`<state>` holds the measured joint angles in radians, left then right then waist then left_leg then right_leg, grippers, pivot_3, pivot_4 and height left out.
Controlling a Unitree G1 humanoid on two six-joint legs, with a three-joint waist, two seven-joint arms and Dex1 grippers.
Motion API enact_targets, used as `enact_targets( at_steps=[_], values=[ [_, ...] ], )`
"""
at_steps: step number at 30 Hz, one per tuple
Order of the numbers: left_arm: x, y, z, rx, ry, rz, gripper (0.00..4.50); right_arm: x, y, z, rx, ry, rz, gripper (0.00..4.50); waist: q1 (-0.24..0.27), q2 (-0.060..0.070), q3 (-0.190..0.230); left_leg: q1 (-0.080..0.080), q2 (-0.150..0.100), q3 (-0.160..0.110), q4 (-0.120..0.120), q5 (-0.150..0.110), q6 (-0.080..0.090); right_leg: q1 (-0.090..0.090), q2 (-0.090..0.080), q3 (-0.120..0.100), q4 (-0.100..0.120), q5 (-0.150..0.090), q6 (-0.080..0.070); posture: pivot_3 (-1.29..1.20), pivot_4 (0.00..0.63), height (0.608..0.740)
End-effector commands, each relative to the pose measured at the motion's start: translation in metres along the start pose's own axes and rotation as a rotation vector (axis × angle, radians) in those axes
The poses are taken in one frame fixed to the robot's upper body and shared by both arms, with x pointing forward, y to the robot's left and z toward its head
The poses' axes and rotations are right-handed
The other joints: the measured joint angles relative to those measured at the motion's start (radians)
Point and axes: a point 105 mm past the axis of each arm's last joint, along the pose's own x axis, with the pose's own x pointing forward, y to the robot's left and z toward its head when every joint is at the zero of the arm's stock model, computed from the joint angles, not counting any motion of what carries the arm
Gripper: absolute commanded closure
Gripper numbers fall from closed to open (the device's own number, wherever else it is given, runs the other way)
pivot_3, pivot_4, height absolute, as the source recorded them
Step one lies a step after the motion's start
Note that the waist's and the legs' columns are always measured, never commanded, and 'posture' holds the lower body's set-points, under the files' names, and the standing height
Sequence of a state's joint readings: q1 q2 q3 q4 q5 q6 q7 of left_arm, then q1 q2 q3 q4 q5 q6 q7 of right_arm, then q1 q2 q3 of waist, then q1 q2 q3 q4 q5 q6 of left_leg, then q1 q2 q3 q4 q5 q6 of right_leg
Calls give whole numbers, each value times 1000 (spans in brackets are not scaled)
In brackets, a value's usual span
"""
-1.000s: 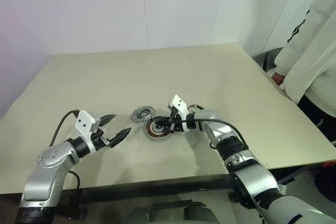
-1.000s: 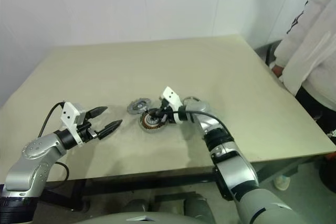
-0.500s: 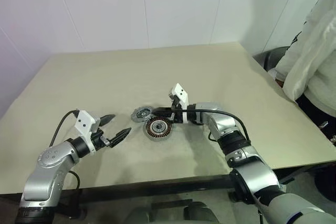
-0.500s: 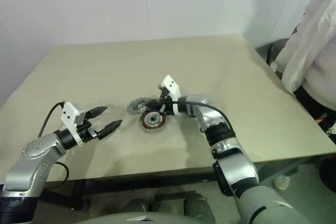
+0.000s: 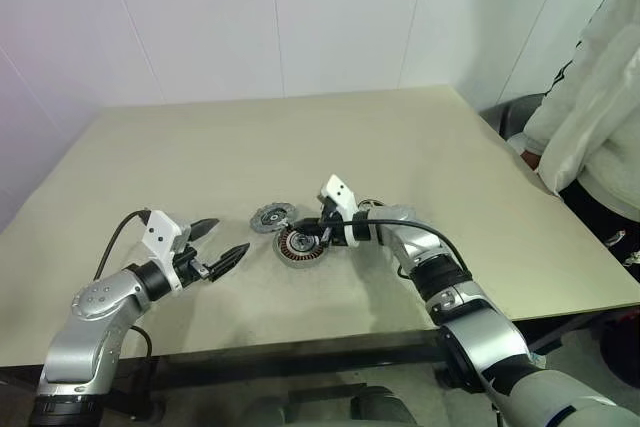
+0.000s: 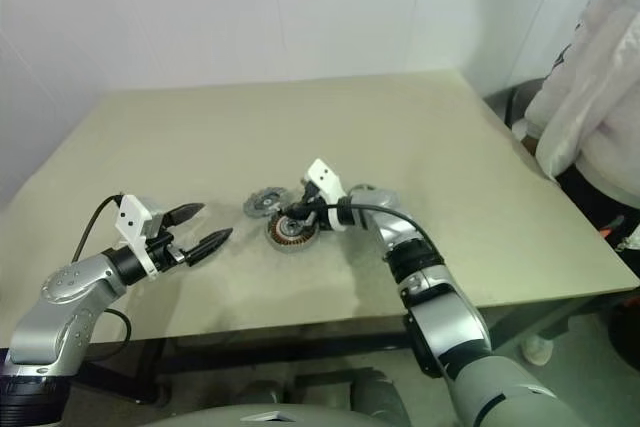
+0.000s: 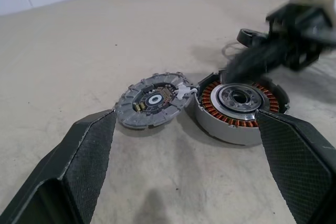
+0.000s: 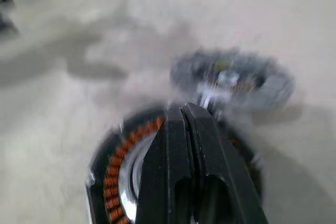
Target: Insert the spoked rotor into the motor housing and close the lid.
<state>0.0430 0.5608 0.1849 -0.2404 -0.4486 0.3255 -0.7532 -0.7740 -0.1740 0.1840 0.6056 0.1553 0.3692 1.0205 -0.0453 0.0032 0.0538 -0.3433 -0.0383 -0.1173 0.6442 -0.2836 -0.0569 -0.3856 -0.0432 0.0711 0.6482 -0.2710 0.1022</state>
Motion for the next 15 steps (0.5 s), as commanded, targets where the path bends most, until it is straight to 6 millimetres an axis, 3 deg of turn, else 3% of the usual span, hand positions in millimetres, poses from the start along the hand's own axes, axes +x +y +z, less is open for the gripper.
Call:
enact_targets(
  at_steps=[1, 5, 12, 15],
  values=[
    [-3, 1, 12, 29, -35, 7, 0, -25, -9, 38, -64, -84, -28, 4447, 1, 0, 0, -3, 0, 0, -1, 0, 0, -3, 0, 0, 0, 1, 3, 0, 0, 740],
    [-5, 3, 12, 30, -33, 11, 0, -49, -18, 33, -46, -51, -66, 4447, 2, -1, 0, -14, 0, 0, -1, 0, 0, -14, -1, -1, 0, 2, 3, 0, 0, 740],
    [-10, 5, 10, 28, -28, 19, 0, -97, -31, 17, 99, -20, -159, 4447, 3, -1, 0, -13, 0, 1, -2, 0, 0, -13, -1, 0, -1, 1, 3, 0, 0, 740],
    [-12, 6, 9, 28, -24, 20, 0, -118, -31, 7, 186, -2, -187, 3590, 4, -1, 0, -13, 0, 1, -1, 0, 0, -12, -1, -1, -1, 1, 3, 0, 0, 740]
  ],
)
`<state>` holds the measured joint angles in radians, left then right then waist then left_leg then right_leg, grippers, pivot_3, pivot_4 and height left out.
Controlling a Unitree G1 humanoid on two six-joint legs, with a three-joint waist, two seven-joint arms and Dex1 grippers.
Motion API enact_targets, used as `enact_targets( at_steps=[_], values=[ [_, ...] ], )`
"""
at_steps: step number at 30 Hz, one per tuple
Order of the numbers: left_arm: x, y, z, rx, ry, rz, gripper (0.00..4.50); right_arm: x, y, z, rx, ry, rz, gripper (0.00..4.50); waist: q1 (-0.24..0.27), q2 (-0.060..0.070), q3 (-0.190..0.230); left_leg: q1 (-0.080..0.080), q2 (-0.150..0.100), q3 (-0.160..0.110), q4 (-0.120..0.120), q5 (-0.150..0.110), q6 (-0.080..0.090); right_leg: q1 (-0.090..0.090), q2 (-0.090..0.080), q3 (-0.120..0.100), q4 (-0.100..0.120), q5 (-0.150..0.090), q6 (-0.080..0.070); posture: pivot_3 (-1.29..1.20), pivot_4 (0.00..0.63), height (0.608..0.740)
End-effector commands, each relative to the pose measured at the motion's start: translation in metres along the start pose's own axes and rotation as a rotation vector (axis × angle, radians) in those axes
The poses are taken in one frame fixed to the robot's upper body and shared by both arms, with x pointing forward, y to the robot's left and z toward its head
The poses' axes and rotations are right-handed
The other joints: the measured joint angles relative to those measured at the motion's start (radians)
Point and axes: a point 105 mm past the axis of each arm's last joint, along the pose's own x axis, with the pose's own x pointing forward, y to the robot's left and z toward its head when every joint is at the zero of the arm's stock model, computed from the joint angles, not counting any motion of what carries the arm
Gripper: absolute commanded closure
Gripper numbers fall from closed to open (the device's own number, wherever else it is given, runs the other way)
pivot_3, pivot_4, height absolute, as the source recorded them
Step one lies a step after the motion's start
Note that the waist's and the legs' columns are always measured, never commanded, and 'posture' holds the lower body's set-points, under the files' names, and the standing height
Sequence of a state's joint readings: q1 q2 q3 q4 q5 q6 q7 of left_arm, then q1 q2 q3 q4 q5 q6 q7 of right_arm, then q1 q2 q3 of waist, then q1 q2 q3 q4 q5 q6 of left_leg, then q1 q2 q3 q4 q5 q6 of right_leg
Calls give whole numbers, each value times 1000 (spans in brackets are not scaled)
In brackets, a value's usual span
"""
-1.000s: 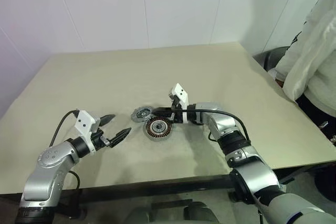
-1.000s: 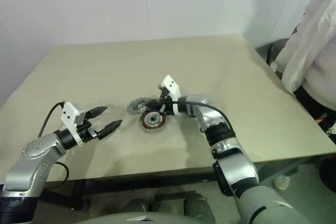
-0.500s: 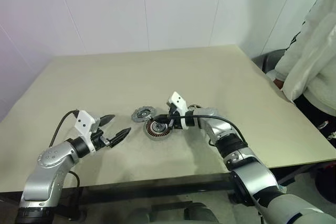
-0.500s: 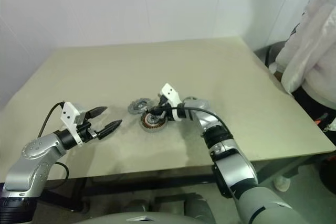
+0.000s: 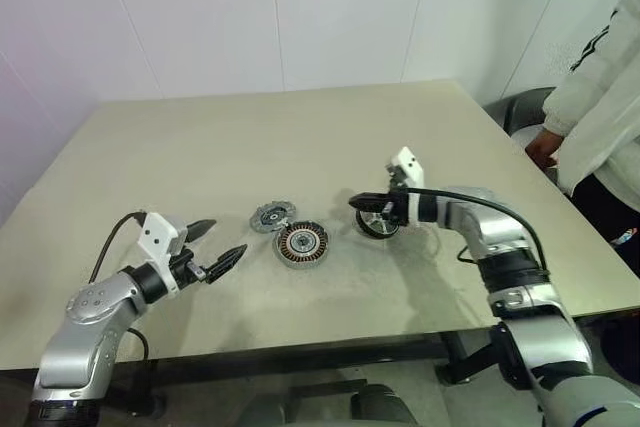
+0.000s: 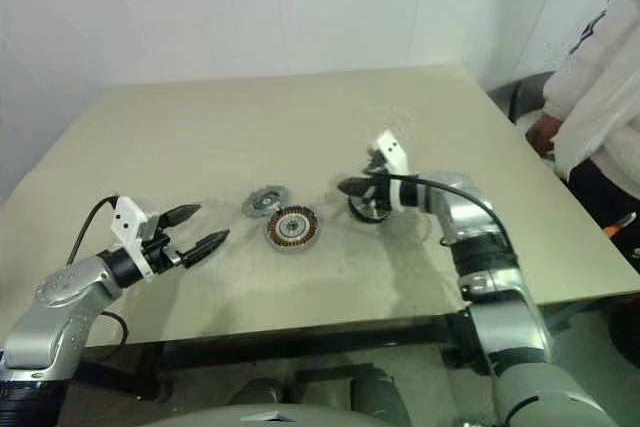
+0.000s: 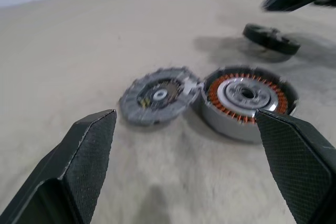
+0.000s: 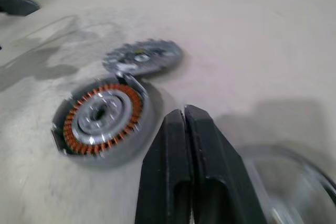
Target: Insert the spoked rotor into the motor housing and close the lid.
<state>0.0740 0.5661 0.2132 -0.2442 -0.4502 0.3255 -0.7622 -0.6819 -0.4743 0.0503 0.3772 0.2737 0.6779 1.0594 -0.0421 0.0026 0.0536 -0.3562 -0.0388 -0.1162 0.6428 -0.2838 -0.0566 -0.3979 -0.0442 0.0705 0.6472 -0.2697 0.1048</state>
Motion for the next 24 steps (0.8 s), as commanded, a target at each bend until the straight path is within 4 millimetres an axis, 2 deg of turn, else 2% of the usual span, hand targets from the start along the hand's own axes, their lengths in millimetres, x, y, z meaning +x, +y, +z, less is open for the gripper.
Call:
enact_targets(
  at_steps=[1, 4, 10, 11, 17, 24],
  values=[
    [-3, 3, 12, 35, -37, 1, 0, -21, -1, 6, 53, -31, -7, 3255, 0, 0, 0, 0, 0, 0, 0, 0, 0, 0, 0, 0, 0, 0, 0, 0, 0, 740],
    [-3, 4, 12, 38, -38, -2, 0, -32, -7, -3, 85, -5, -51, 2230, -1, 0, 0, 0, 0, 0, 1, 0, 0, 1, 0, 0, 0, 0, 0, 0, 0, 740],
    [-2, 5, 13, 44, -38, -10, 0, -44, -6, -14, 79, 32, -52, 180, 0, 0, 0, 1, 0, 1, 1, 0, 0, 1, 1, 0, 0, 0, 0, 0, 0, 740],
    [-2, 5, 13, 45, -37, -10, 0, -46, -5, -17, 68, 40, -43, 25, 1, 0, 0, 0, 0, 1, 2, 0, 0, 1, 1, 0, 0, 0, 0, 0, 0, 740],
    [-2, 7, 14, 51, -36, -8, 0, -60, 2, -26, 6, 104, 0, 25, 4, -1, 1, 0, 0, 1, 2, 0, 0, 2, 0, 0, -2, 0, 0, 0, 0, 740],
    [-1, 7, 15, 53, -38, -9, 0, -59, 22, -22, -143, 120, 100, 25, 0, -2, 1, 1, 0, 1, 2, 0, 0, 3, 1, 0, -2, 0, 0, 0, 0, 740]
  ],
)
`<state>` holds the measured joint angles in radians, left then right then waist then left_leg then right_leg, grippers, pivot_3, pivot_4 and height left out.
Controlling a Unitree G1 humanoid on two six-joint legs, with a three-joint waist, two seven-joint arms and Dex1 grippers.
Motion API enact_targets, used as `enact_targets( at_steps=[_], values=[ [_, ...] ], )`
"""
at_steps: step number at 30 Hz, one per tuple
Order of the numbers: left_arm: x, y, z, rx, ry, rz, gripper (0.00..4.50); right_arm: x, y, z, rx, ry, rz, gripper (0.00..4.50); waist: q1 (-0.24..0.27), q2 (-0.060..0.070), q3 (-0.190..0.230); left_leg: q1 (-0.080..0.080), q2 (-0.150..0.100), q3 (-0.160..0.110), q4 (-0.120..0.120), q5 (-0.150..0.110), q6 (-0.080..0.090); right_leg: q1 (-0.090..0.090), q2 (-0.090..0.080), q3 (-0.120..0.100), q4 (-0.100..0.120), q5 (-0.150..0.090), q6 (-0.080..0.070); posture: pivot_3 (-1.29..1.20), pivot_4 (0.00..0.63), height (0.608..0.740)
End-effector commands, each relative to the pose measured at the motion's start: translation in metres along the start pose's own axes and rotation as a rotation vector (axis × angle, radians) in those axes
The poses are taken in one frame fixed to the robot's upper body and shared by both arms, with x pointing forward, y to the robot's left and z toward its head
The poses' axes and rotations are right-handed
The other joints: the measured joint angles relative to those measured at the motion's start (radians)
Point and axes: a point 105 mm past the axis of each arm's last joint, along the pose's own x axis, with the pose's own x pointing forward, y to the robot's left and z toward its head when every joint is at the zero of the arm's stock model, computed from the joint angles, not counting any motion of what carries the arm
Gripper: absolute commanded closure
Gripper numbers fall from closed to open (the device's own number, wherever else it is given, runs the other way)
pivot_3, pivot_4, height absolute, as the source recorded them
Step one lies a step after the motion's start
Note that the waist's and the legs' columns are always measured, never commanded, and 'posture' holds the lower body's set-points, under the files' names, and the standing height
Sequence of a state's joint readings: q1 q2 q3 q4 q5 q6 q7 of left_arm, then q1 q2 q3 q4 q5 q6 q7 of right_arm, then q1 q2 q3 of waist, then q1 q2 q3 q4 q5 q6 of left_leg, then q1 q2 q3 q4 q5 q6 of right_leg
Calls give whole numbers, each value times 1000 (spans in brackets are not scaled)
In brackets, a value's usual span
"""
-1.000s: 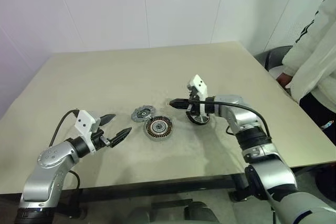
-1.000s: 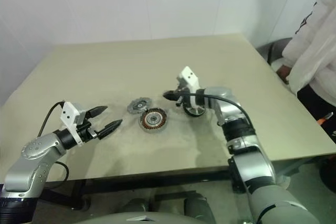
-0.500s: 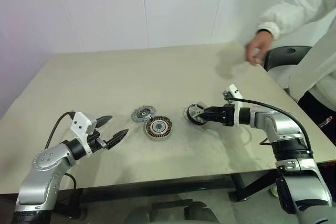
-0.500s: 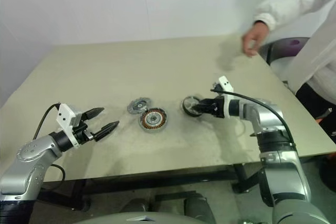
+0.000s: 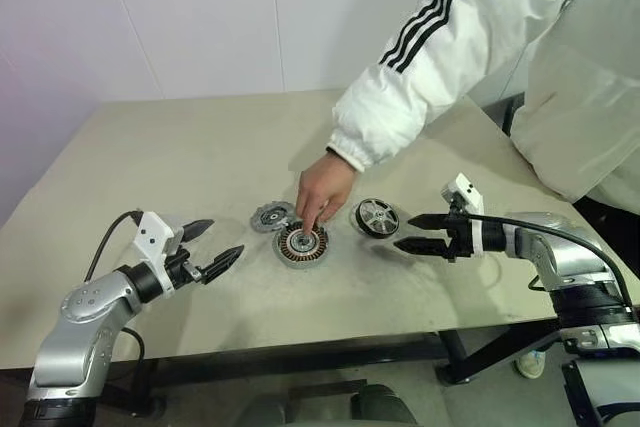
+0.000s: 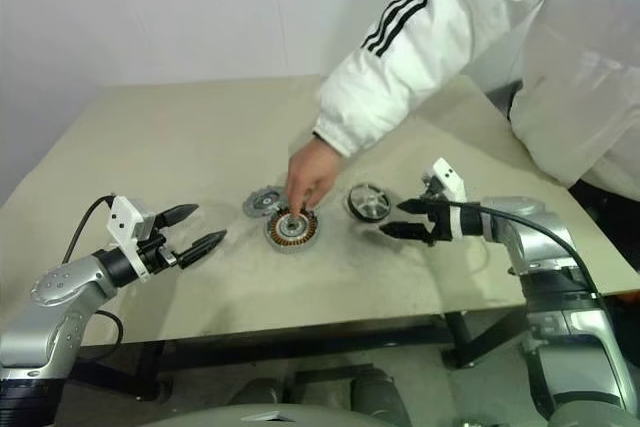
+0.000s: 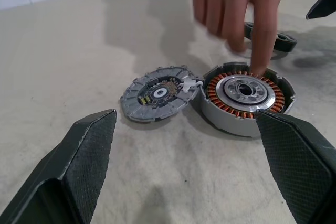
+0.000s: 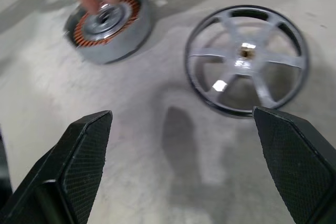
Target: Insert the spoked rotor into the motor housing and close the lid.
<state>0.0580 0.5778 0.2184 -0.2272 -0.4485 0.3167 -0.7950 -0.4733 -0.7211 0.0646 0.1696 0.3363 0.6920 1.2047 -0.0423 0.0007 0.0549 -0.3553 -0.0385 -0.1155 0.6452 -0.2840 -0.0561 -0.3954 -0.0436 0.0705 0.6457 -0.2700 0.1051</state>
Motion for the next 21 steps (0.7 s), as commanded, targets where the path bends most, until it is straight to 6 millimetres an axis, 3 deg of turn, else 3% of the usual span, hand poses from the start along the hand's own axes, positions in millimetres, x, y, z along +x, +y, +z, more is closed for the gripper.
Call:
enact_targets(
  at_steps=[1, 8, 21],
  values=[
    [-1, 6, 13, 38, -36, 15, 0, 0, 15, 16, -131, -20, 63, 25, 1, 0, 0, 0, 0, 0, 0, 0, 0, 0, 0, 0, 0, 0, 0, 0, 0, 740],
    [-2, 5, 13, 37, -37, 20, 0, 2, 23, 22, -232, -5, 97, 25, 5, -2, 1, 0, 0, 0, 0, 0, 0, 0, 0, 0, 0, 0, 0, 0, 0, 740],
    [-4, 7, 16, 43, -42, 34, 0, 7, 24, 22, -261, 14, 112, 25, 6, -2, 1, 0, 0, 0, 0, 0, 0, 0, 0, 0, 0, 0, 0, 0, 0, 740]
  ],
)
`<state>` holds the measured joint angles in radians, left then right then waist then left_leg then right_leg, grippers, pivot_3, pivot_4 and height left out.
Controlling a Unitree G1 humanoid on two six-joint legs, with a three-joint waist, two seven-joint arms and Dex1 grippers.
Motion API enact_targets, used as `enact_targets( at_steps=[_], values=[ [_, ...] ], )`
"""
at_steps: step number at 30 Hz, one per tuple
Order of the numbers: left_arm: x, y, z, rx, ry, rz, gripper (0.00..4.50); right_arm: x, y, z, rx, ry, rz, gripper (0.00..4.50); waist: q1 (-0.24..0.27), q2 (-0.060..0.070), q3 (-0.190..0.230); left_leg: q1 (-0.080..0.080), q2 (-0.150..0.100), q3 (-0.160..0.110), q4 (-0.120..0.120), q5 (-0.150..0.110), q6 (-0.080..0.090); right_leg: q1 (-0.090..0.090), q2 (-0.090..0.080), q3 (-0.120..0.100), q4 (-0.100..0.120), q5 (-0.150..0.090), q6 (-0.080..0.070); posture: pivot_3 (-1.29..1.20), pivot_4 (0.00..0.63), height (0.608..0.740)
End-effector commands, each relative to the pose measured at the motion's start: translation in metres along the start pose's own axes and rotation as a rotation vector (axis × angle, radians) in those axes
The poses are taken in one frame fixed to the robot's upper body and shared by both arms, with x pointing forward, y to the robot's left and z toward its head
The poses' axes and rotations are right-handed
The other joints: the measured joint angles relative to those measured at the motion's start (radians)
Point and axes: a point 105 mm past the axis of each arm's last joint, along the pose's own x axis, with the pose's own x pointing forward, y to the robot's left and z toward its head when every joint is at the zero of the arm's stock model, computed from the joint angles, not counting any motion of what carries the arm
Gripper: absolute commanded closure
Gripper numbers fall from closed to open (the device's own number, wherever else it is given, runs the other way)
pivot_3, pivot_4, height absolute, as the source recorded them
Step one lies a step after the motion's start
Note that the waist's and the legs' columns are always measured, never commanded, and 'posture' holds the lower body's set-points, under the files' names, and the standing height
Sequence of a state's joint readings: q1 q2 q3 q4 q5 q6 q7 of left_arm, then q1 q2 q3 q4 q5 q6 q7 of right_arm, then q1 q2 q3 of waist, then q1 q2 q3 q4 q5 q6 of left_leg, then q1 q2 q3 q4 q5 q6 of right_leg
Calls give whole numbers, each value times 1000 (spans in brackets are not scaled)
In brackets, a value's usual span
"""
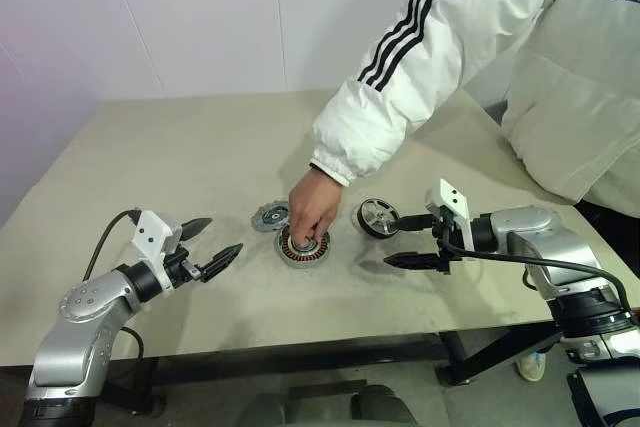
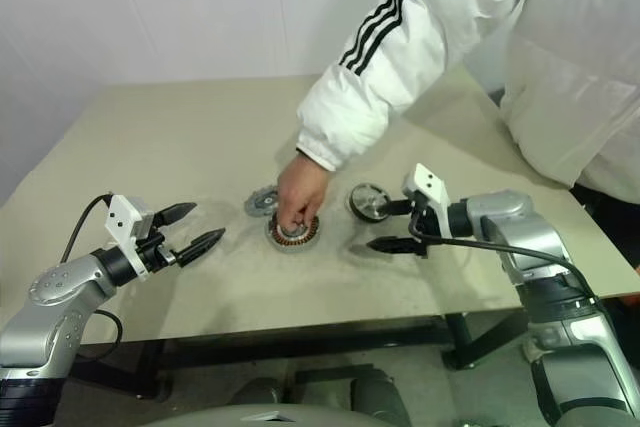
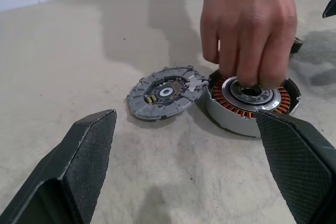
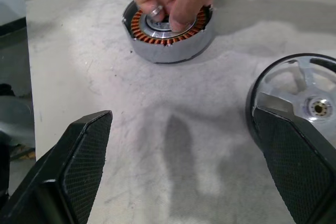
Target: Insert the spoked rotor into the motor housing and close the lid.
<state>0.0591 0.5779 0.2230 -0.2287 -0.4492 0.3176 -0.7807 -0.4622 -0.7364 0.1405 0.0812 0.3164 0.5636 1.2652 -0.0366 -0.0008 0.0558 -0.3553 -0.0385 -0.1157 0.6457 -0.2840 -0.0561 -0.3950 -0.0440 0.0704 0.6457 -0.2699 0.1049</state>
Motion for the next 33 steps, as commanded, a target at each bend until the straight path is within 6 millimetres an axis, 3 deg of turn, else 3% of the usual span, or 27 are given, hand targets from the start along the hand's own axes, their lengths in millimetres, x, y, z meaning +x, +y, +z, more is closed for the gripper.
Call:
enact_targets(
  at_steps=[1, 13, 19, 27, 33],
  values=[
    [-3, 5, 15, 43, -41, 16, 0, -4, -1, 15, -65, -14, -3, 25, 0, 0, 0, 0, 0, 0, 0, 0, 0, 0, 0, 0, 0, 0, 0, 0, 0, 740],
    [-4, 7, 18, 49, -41, 20, 0, 4, 2, 23, -90, -36, 10, 25, 0, 0, 0, 0, 0, 0, 0, 0, 0, 0, 0, 0, 0, 0, 0, 0, 0, 740],
    [-19, 15, 13, 45, -14, 72, 0, 16, 11, 30, -122, -59, 60, 25, -2, 0, 0, 0, 0, 0, 0, 0, 0, 0, 0, 0, 0, 0, 0, 0, 0, 740],
    [-37, 21, -7, 40, 7, 181, 0, 29, 19, 35, -148, -85, 96, 25, 3, 0, 0, 0, 0, 0, 0, 0, 0, 0, 0, 0, 0, 0, 0, 0, 0, 740],
    [-30, 23, -27, 30, 6, 222, 0, 32, 20, 38, -158, -91, 102, 25, 22, 0, 0, 1, 0, 0, 1, 0, 0, 1, 0, 0, 0, 0, -1, 0, 0, 740]
  ],
)
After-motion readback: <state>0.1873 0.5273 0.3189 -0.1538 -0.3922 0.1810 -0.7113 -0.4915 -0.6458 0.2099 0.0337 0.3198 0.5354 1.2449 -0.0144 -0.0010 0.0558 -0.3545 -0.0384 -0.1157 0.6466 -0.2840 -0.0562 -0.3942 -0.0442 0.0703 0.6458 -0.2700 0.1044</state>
